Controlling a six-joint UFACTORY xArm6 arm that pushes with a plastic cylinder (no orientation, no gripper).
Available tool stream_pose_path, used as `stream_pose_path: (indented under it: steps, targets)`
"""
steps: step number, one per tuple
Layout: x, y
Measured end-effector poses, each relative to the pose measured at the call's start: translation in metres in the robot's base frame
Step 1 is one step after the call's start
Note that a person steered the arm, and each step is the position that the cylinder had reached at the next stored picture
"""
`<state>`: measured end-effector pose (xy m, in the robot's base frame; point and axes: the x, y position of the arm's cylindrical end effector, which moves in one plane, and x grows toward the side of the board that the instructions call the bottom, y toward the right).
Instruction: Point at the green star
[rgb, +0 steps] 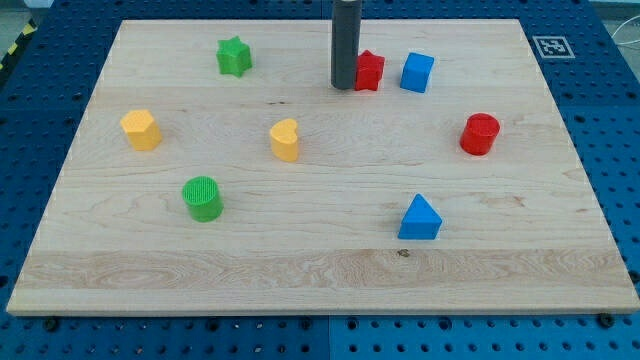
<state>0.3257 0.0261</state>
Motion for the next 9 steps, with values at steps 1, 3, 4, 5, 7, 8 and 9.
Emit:
stream_pose_path:
  steps: [1,3,4,5,7,8,9]
  targets:
    - [0.000,-0.005]
    - [-0.005,-0.082]
    - [-0.045,-0.089]
    - [-0.081,-0.089]
    - [-0.097,-0.143]
    - [-0.097,-0.193]
    - [-0.091,-0.223]
